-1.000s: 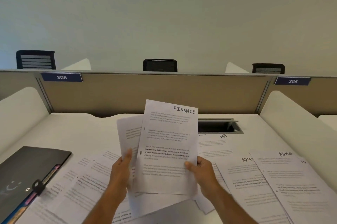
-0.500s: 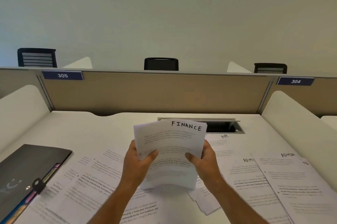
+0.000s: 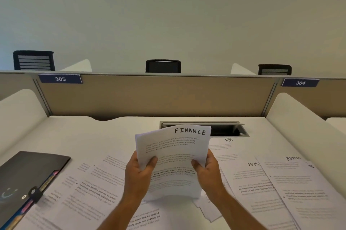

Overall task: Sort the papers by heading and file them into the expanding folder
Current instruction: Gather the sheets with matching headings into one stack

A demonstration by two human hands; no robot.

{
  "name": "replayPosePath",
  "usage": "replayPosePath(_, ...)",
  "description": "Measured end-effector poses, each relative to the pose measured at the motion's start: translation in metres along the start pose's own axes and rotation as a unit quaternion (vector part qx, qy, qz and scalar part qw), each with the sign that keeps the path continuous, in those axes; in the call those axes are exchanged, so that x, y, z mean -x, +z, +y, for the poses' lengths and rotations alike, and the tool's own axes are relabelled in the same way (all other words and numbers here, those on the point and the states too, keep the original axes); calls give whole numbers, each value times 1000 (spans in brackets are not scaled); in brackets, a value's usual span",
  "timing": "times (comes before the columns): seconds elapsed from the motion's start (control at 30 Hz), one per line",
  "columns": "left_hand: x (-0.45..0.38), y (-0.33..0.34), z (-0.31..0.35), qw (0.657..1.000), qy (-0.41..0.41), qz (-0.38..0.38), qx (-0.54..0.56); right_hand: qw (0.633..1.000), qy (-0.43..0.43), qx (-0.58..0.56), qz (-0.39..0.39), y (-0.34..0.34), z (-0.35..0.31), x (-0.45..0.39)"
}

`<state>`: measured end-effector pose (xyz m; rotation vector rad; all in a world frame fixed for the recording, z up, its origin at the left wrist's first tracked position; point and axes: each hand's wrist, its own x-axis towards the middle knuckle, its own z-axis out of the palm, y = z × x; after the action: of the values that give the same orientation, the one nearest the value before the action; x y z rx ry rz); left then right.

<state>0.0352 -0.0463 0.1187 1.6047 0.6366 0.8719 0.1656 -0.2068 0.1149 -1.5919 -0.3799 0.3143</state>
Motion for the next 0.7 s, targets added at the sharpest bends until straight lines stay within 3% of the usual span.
replayPosePath(0.5,14,1,-47,996,-90,-14,7,995,86,-40,-34,7,44,8)
replayPosePath(0.7,-12,-25,-37,994,-102,-28,-9,978,137,-13,-155,6,21,-17)
